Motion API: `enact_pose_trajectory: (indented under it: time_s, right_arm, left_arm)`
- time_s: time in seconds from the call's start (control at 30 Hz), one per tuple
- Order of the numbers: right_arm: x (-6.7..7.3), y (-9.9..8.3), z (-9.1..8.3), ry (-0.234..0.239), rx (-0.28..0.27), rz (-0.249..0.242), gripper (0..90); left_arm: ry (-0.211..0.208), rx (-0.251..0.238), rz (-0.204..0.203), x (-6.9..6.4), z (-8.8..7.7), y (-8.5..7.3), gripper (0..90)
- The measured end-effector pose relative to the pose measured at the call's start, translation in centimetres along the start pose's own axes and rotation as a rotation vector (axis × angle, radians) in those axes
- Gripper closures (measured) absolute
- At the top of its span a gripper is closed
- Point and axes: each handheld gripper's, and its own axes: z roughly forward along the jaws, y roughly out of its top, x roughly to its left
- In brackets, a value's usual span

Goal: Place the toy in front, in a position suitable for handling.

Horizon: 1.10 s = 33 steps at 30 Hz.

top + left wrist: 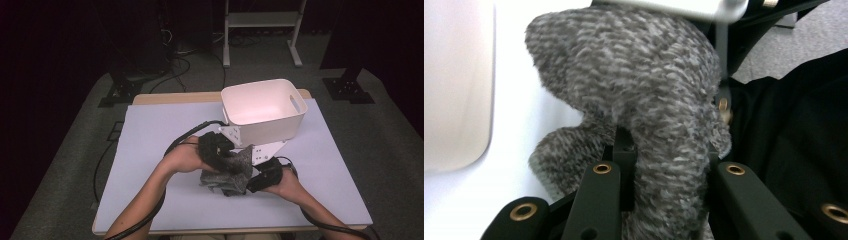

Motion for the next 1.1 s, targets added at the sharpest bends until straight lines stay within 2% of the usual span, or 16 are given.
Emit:
enact_pose_trajectory:
  time_s: [0.07,0.13,0.17,0.27,0.43,0.5,0.57,0.63,0.77,0.97,1.1]
  right_arm:
    - [-0.1,-0.2,0.4,0.006,-0.023,0.010,45.3]
    - [-0.2,-0.4,0.5,0.024,-0.034,0.016,55.2]
    - [0.0,-0.5,0.5,0.005,-0.033,0.005,56.2]
    - [0.4,-0.4,0.2,-0.022,-0.010,-0.035,57.2]
    - [0.2,-0.5,-0.5,-0.025,0.004,-0.036,57.3]
    - [0.2,-0.7,-0.8,-0.025,0.004,-0.027,57.3]
    - [0.0,-0.9,-1.3,-0.028,0.009,-0.021,57.3]
    - [-0.1,-1.2,-1.8,-0.033,0.013,-0.010,57.3]
    - [-0.1,-1.4,-2.7,-0.044,0.043,-0.008,57.3]
    - [0.1,-1.3,-3.5,-0.065,0.111,-0.042,57.2]
    - [0.1,-1.6,-4.0,-0.072,0.124,-0.045,57.1]
  left_arm:
    - [0.001,-0.001,-0.003,-0.1,0.1,0.1,73.0]
    - [0.010,0.002,-0.001,-0.1,0.1,0.1,72.9]
    - [0.009,0.004,0.002,0.0,0.0,0.1,72.8]
    - [0.019,0.007,0.011,-0.1,-0.2,0.2,72.6]
    - [0.030,-0.016,0.005,0.0,-1.0,0.0,72.6]
    - [0.038,-0.011,0.014,0.1,-1.4,-0.1,72.6]
    - [0.049,-0.005,-0.004,0.2,-1.4,-0.4,72.6]
    - [0.049,0.011,-0.020,0.4,-1.0,-0.9,72.6]
    - [0.025,-0.002,-0.038,0.7,0.1,-1.4,72.6]
    - [-0.008,0.009,-0.040,1.0,2.1,-1.5,72.6]
    - [-0.009,0.067,-0.043,1.1,3.8,-1.9,72.3]
